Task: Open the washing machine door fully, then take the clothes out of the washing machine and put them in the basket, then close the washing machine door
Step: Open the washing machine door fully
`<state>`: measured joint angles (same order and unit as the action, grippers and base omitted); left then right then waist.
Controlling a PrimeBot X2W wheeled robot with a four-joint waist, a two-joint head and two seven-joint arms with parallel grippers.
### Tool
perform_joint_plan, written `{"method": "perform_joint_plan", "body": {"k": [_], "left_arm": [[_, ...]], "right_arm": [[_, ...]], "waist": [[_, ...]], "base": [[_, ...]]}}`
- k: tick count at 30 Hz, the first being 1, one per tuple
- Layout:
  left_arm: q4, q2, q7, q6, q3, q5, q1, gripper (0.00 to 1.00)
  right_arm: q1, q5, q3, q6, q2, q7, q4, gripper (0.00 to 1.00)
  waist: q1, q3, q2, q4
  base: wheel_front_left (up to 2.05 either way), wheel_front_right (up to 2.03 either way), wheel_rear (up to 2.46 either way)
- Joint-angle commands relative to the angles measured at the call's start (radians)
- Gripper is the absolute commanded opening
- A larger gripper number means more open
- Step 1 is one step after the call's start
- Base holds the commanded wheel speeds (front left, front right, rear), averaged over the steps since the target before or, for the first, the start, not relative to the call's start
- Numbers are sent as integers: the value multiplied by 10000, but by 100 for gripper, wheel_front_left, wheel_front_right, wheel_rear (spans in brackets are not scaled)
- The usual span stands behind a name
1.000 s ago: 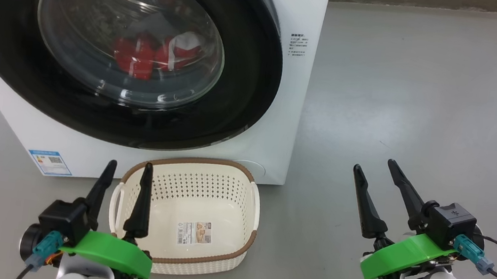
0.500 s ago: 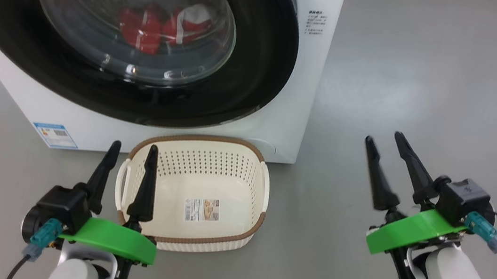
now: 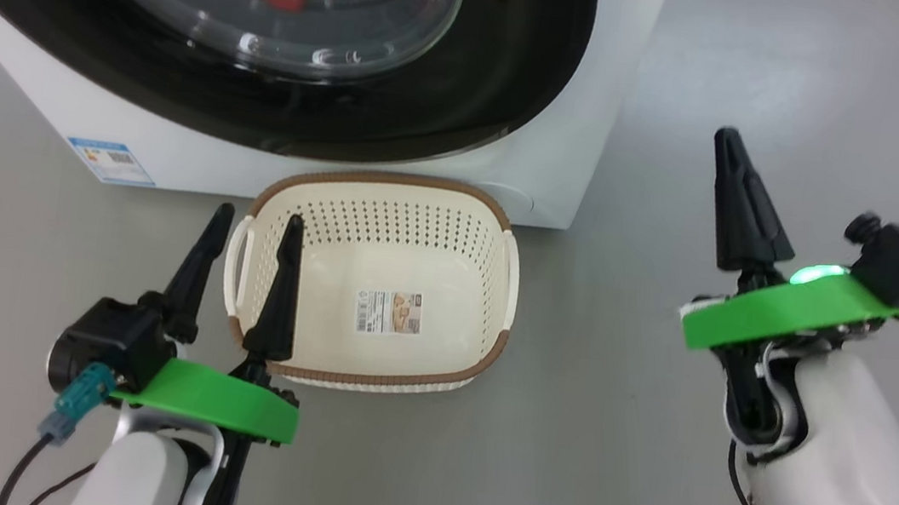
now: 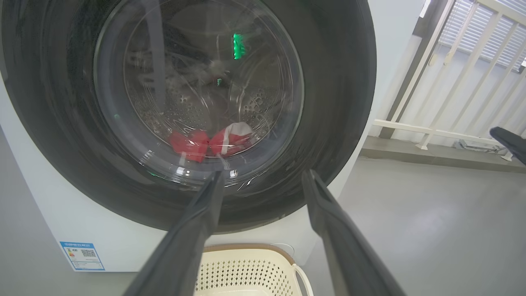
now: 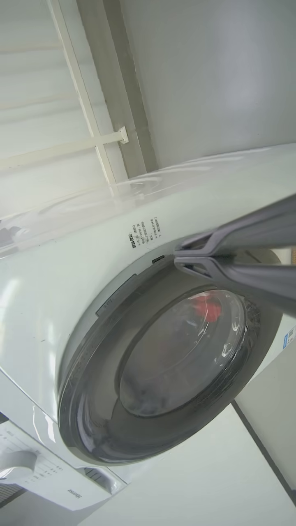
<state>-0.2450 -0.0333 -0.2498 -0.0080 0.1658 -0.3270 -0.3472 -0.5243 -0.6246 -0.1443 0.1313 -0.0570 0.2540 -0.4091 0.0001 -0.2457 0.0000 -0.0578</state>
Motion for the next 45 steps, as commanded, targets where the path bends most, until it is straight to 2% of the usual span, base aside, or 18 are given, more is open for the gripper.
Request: {"method": "perform_joint_plan", "body": {"k": [1,4,12,17,25,34,39,45], "left_arm": [[345,-170,-120,-5,-243,8,-307,100],[493,-170,-120,-31,-185,-35,-416,100],[747,-170,-120,5,-141,-147,-667,100],[1029,-170,-120,27,-76,-143,-792,100],[1332,-170,-120,93,44,-131,-984,100],[1416,-170,-120,138,10,-61,-1252,100],[1437,-170,-120,138,-31,-85,-1299,100],[1485,-170,-120,145,-79,-87,-1321,100]], "right_arm": [[-346,-304,-225,-6,68,-46,227,0],[-798,-1328,-212,-6,68,-296,254,0],[-1638,-4427,304,-6,-19,-1863,881,0],[-2116,-5768,593,-6,-271,-2758,1206,0],[-3178,-7175,894,-6,-435,-4003,1064,0],[-4681,-9003,1349,-6,-313,-5601,238,0],[-5144,-9562,1406,-6,-258,-6144,-55,0],[-5758,-9682,1270,-6,-368,-6628,-567,0]], "waist": [[0,-372,0,-183],[0,-696,0,-279],[0,-1404,0,-506],[0,-1811,0,-586],[0,-2489,0,-680],[-1,-3077,0,-848],[-1,-3197,0,-920],[-1,-3334,0,-1021]], "base": [[0,0,0],[0,0,0],[0,0,0],[0,0,0],[0,0,0],[0,0,0],[0,0,0],[0,0,0]]}}
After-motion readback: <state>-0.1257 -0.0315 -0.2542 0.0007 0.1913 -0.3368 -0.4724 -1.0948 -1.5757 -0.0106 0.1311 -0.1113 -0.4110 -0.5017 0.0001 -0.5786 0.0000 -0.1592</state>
